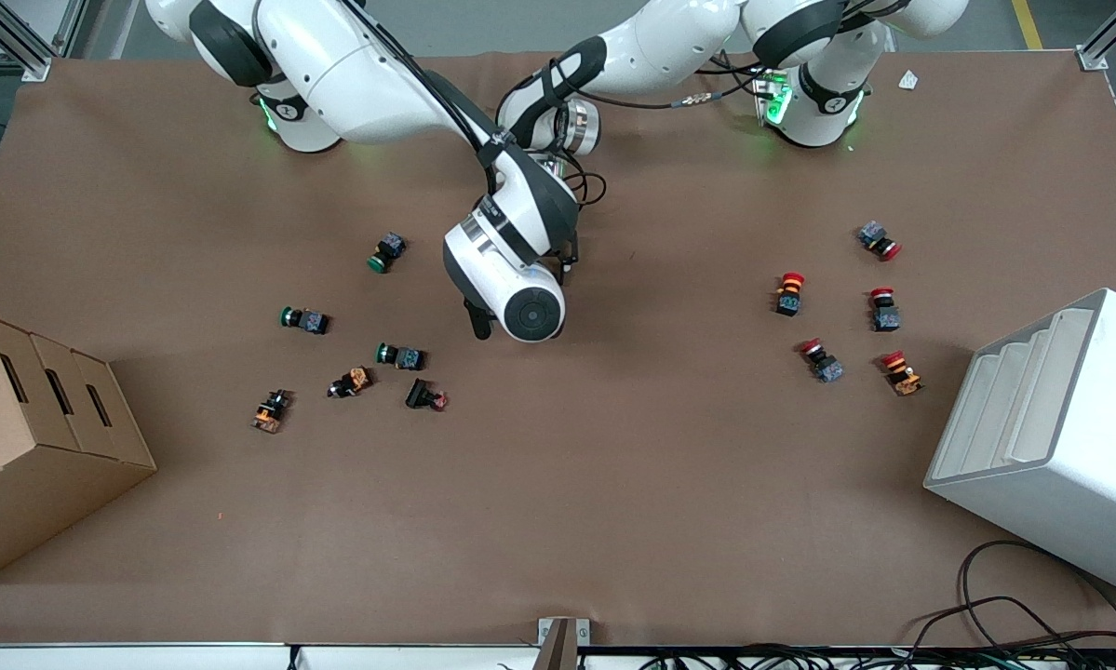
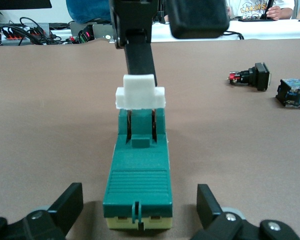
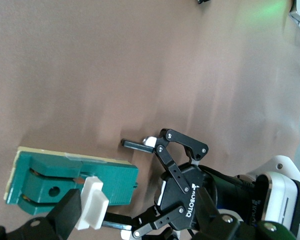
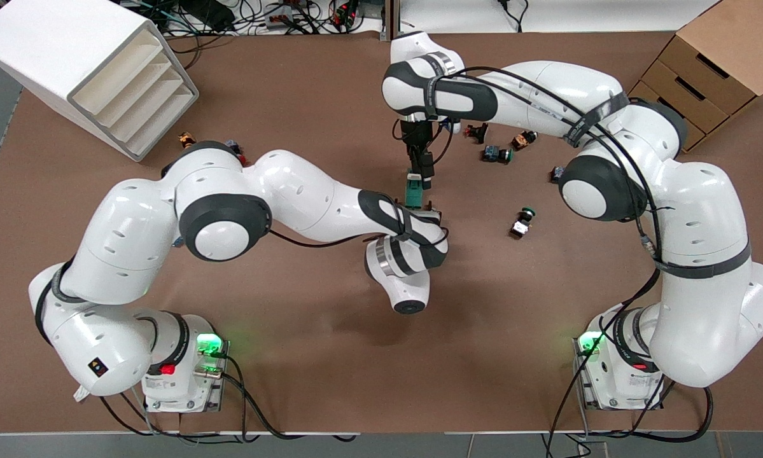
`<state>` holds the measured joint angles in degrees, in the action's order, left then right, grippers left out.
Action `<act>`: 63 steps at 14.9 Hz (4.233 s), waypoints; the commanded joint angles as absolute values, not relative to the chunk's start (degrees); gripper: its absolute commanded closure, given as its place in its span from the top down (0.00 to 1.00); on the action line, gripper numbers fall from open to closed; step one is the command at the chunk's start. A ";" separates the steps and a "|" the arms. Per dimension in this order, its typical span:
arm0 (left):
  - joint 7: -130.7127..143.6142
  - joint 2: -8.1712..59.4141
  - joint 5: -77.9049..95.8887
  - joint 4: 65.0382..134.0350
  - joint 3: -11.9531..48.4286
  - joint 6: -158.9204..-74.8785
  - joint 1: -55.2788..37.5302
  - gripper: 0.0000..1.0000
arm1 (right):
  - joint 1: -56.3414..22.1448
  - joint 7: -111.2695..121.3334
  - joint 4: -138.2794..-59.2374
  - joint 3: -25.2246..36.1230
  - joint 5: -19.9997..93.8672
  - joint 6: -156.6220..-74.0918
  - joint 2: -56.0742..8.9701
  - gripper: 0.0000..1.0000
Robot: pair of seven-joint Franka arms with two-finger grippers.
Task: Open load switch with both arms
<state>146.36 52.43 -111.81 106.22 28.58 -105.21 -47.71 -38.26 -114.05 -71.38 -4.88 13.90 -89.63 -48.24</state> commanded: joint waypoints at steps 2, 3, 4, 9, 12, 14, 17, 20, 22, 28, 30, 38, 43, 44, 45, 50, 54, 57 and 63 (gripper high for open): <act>147.13 54.14 -111.97 105.47 28.56 -105.73 -47.64 1.00 | -38.76 -114.17 -72.77 -5.71 14.77 -89.03 -47.28 1.00; 147.13 54.14 -111.97 105.38 28.56 -105.73 -47.55 1.00 | -38.93 -114.08 -72.95 -5.71 14.77 -89.03 -47.37 1.00; 147.22 54.14 -111.97 105.38 28.56 -105.82 -47.55 1.00 | -39.37 -114.08 -73.21 -5.71 14.77 -89.03 -47.55 1.00; 147.30 54.23 -111.97 105.47 28.56 -105.73 -47.64 1.00 | -39.81 -113.99 -74.97 -5.63 14.59 -89.30 -47.64 1.00; 147.22 54.23 -111.97 105.47 28.56 -105.73 -47.64 1.00 | -40.08 -113.99 -75.23 -5.63 14.50 -89.65 -47.81 1.00; 147.22 54.23 -111.97 105.47 28.56 -105.73 -47.55 1.00 | -40.34 -113.99 -75.50 -5.63 14.41 -89.82 -47.81 1.00; 146.43 53.97 -111.89 105.56 28.56 -105.65 -47.20 1.00 | -40.34 -113.99 -75.59 -5.63 14.33 -90.26 -47.99 1.00; 145.46 53.70 -111.80 106.08 28.56 -105.47 -46.93 1.00 | -40.52 -113.99 -75.59 -5.63 14.33 -90.53 -47.99 1.00; 145.11 53.53 -111.80 106.08 28.56 -105.29 -46.93 1.00 | -40.52 -113.99 -75.59 -5.63 14.33 -90.53 -47.99 1.00; 141.26 52.39 -110.92 106.26 28.74 -105.29 -46.67 1.00 | -40.60 -113.99 -75.59 -5.63 14.24 -90.44 -47.99 1.00; 141.06 52.12 -110.83 106.35 28.74 -105.29 -46.67 1.00 | -40.87 -113.99 -75.67 -5.63 14.15 -90.44 -47.99 1.00; 143.34 51.86 -110.74 106.43 28.74 -105.21 -46.67 1.00 | -41.22 -113.99 -76.20 -5.54 14.06 -90.88 -48.25 1.00; 143.35 51.94 -110.74 106.44 28.74 -105.21 -46.58 1.00 | -40.17 -112.69 -75.59 -5.36 14.15 -90.18 -47.73 1.00; 143.35 51.94 -110.74 106.44 28.74 -105.21 -46.58 1.00 | -39.82 -110.67 -75.32 -5.10 14.06 -89.65 -46.94 1.00; 143.44 52.03 -110.74 106.44 28.74 -105.29 -46.58 1.00 | -38.68 -108.48 -74.97 -5.01 13.98 -88.26 -46.32 1.00; 143.00 50.45 -110.74 106.52 28.74 -105.29 -45.09 1.00 | -33.85 -89.51 -72.25 -4.75 4.42 -84.37 -44.39 1.00; 141.69 48.78 -110.74 106.17 29.18 -107.39 -43.43 1.00 | -28.58 -75.00 -72.51 -4.83 -1.48 -87.18 -42.02 1.00; 137.82 47.03 -110.74 106.35 31.54 -110.03 -39.48 1.00 | -22.26 -62.01 -73.56 -4.92 -2.29 -87.01 -38.68 1.00; 125.44 46.84 -110.66 106.35 49.19 -112.05 -19.73 1.00 | -10.39 -33.63 -78.57 -4.83 -2.37 -87.10 -29.19 1.00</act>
